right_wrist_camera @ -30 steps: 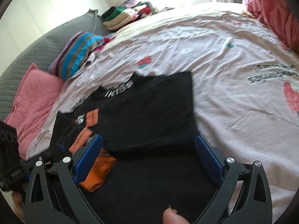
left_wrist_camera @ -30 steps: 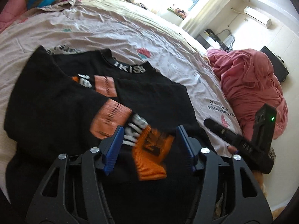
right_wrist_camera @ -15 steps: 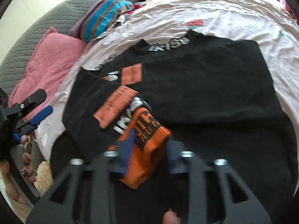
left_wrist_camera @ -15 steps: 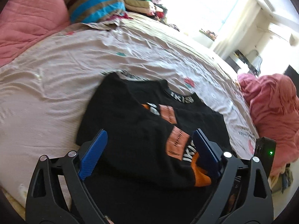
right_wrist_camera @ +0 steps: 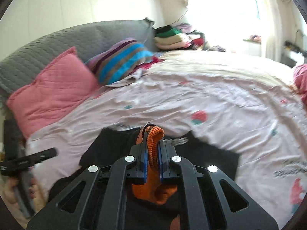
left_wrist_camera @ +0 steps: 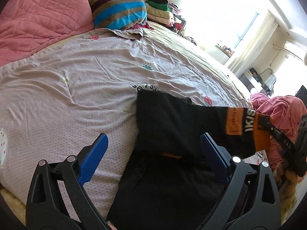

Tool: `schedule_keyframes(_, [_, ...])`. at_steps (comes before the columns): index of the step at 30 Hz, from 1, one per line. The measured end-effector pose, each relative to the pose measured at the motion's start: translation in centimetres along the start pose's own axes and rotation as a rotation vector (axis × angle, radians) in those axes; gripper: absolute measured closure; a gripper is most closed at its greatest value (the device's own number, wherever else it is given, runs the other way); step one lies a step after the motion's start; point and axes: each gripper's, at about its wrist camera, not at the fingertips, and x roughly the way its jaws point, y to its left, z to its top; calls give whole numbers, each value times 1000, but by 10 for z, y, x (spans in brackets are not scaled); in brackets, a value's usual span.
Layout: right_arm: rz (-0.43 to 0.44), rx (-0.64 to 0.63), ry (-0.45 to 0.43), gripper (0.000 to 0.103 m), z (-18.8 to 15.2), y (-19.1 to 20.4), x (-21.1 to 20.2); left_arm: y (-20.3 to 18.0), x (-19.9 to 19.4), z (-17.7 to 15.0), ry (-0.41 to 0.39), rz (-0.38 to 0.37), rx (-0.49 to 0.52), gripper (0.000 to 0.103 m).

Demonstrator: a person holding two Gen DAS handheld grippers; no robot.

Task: Fold small clothes

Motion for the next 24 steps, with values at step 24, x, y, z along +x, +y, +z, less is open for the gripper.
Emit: schedule_keyframes(24, [-160, 64, 132, 94, -57, -53, 32, -60, 67, -4, 109, 48, 196, 13])
